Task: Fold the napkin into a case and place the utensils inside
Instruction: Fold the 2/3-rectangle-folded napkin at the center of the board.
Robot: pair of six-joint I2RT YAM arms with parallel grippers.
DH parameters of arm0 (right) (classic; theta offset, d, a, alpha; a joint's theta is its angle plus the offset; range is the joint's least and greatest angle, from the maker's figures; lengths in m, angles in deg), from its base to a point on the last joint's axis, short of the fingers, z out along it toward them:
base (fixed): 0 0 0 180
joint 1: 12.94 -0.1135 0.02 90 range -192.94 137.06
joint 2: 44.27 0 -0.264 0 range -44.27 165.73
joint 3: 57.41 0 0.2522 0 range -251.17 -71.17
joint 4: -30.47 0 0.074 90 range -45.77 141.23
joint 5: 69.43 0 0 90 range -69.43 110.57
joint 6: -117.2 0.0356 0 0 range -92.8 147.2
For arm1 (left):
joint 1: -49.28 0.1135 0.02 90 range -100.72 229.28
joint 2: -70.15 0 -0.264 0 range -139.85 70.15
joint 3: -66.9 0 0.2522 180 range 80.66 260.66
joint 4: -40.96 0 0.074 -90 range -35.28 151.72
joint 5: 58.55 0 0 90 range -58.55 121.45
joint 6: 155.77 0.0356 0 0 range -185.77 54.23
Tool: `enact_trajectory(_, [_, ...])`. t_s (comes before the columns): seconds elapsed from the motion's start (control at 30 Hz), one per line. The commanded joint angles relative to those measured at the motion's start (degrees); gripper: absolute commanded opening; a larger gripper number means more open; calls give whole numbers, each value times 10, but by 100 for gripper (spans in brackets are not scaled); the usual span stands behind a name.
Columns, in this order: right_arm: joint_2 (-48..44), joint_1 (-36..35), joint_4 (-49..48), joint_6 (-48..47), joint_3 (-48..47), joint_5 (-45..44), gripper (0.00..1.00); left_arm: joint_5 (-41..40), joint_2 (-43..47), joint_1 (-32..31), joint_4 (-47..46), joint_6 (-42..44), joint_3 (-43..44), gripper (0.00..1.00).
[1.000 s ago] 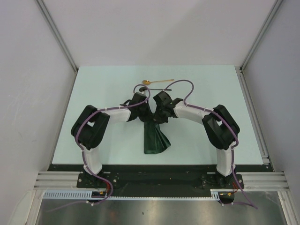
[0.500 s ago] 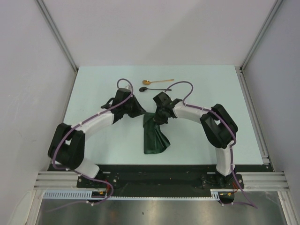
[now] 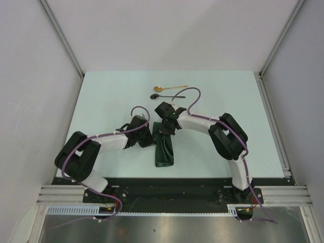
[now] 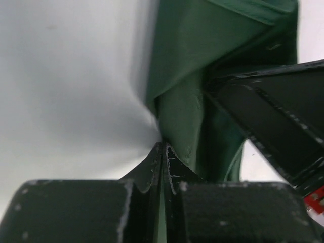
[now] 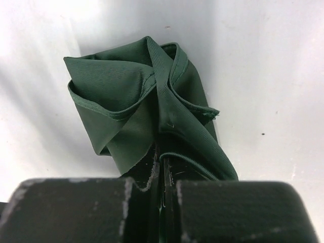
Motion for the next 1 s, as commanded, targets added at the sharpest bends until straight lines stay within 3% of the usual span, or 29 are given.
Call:
enact_trajectory(0.0, [16, -19, 35, 29, -30, -47, 1, 5, -22, -18, -63, -15, -8, 6])
enact_trajectory(0.17, [-5, -28, -1, 16, -15, -44, 5, 4, -17, -20, -65, -12, -11, 6])
enact_trajectory(0.4, [-24, -27, -22, -8, -13, -29, 26, -14, 12, -19, -36, -7, -12, 6])
enact_trajectory(0.67, [-43, -24, -31, -34, -19, -5, 33, -30, 55, -18, 35, -4, -2, 6])
enact_trajectory(0.97, [-5, -30, 18, -45, -69, -3, 39, -33, 176, -9, 85, 3, -16, 7])
